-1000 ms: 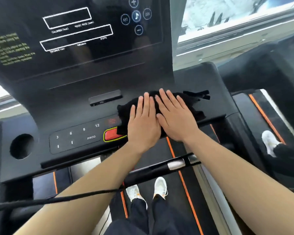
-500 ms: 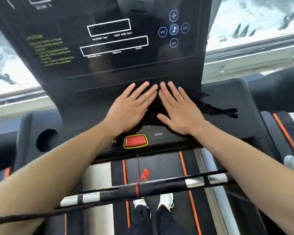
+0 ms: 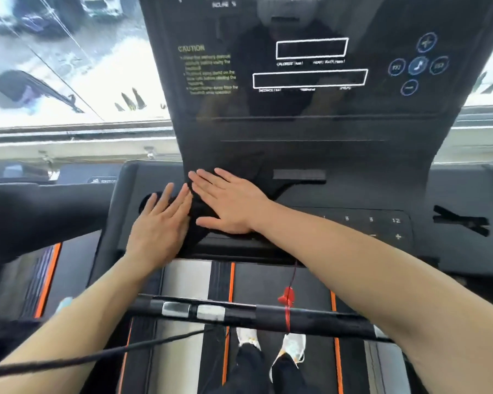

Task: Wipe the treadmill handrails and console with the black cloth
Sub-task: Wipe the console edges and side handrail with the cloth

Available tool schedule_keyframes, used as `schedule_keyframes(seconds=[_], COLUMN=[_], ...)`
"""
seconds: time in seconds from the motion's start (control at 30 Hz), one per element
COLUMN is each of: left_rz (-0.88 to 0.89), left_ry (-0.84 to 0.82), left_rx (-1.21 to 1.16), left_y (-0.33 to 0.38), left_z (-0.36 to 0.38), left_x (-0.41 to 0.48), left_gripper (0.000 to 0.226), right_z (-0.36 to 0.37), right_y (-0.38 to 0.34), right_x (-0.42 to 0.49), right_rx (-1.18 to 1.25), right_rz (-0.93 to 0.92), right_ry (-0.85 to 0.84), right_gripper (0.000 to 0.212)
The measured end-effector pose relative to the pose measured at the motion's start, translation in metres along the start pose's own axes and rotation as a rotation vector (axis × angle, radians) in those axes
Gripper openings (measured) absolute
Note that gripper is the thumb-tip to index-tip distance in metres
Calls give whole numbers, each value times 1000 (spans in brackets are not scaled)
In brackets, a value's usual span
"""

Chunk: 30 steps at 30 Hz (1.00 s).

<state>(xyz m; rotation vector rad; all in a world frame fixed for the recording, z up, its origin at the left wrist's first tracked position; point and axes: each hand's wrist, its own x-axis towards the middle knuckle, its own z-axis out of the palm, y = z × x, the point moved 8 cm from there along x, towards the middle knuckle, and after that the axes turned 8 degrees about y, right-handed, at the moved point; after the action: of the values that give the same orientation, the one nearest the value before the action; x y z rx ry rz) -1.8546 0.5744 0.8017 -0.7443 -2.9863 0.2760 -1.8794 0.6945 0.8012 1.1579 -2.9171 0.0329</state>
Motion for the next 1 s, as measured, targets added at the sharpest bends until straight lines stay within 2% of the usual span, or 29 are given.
schedule_keyframes(seconds=[0.1, 0.2, 0.43, 0.53, 0.6, 0.77, 0.9, 1.0], left_rz=[-84, -50, 233, 454, 525, 503, 544, 512], left_ry=[1, 26, 108, 150, 160, 97, 16, 69], left_rx=[-54, -89, -72, 2, 28, -50, -135, -128], left_y=[12, 45, 158, 221, 260, 325, 336, 333], left_z=[1, -2, -41, -64, -72, -63, -53, -57], left_x=[8, 35, 99, 127, 141, 129, 88, 101], left_gripper=[63, 68, 68, 66, 67, 63, 65, 64], right_z=[-6, -12, -23, -15, -10, 1, 11, 9], right_y=[13, 47, 133, 163, 174, 159, 121, 137], right_x=[-6, -38, -166, -232, -268, -318, -340, -335], right_rx=[-83, -177, -197, -169, -109, 113, 141, 157], right_rz=[-8, -8, 150, 299, 447, 783, 774, 783], right_ry=[18, 23, 35, 9, 6, 66, 68, 92], right_gripper=[83, 82, 74, 74, 75, 73, 73, 70])
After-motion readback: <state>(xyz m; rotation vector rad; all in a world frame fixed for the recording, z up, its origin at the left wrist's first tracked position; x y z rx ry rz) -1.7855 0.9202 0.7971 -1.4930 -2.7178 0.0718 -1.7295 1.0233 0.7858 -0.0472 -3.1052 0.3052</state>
